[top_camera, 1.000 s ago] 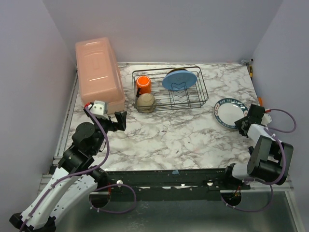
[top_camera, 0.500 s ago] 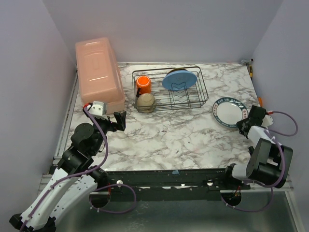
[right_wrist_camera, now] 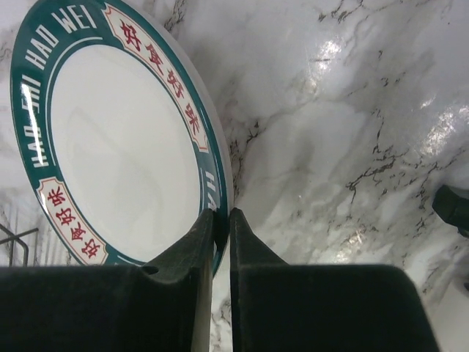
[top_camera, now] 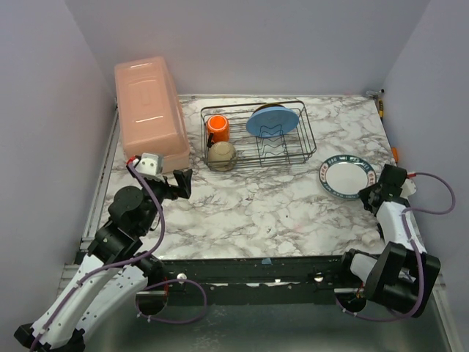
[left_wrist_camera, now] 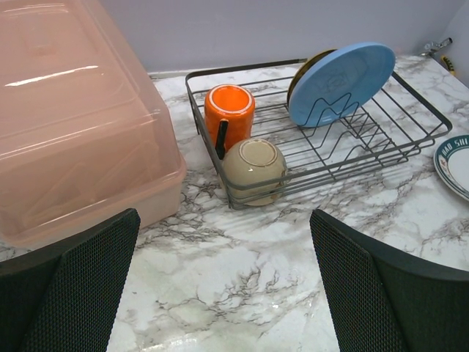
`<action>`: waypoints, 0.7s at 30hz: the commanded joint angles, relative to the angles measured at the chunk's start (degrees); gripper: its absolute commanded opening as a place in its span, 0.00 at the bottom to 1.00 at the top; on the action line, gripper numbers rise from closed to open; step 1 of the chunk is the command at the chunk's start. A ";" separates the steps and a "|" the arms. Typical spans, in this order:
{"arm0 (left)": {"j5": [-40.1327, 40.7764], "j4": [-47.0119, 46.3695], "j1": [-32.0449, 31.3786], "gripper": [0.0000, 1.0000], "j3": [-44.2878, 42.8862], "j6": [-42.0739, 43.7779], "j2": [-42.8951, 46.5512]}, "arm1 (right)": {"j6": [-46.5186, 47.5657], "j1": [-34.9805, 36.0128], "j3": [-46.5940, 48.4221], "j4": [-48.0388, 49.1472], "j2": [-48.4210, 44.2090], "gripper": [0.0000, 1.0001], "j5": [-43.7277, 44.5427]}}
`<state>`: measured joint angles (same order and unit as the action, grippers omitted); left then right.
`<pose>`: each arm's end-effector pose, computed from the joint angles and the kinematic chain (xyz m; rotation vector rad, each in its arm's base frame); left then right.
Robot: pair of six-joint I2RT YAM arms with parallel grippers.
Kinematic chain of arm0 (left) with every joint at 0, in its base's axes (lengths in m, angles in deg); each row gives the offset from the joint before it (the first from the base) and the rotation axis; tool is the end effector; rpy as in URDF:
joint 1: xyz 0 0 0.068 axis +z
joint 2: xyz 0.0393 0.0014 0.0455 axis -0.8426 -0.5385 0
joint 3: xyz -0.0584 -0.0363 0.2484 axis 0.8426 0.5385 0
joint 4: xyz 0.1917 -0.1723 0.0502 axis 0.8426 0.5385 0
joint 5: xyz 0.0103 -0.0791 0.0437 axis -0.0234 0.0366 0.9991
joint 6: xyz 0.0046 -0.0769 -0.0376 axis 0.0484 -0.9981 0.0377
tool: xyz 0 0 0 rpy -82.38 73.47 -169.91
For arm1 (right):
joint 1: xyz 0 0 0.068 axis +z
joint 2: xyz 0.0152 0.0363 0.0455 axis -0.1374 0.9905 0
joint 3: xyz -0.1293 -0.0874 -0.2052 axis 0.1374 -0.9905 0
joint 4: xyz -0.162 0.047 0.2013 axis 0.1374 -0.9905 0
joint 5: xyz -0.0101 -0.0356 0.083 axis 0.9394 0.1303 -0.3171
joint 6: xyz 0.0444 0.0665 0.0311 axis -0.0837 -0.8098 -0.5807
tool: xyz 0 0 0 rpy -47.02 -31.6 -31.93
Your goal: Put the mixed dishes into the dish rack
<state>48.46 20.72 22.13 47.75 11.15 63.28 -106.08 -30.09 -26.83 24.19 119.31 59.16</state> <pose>0.1520 -0.0780 0.3325 0.1552 1.6161 -0.2989 0.2230 -0.1009 0.1398 1.3618 2.0275 0.0143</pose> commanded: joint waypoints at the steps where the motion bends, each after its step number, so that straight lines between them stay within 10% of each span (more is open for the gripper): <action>1: -2.30 0.38 -0.22 0.99 -1.58 -2.10 -1.83 | 1.74 0.14 1.26 -6.04 -2.34 0.00 -3.21; 14: -29.44 -8.70 -0.75 0.91 -2.00 -35.95 -14.74 | 0.31 0.14 0.49 -9.22 -6.61 0.00 -13.13; 21: -28.08 -15.62 -9.32 0.83 -3.29 -37.48 -25.97 | 0.53 0.14 0.19 -9.96 -6.28 0.00 -10.14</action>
<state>22.78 11.85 18.09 45.34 -23.01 41.53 -105.95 -30.09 -26.78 15.90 113.12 48.19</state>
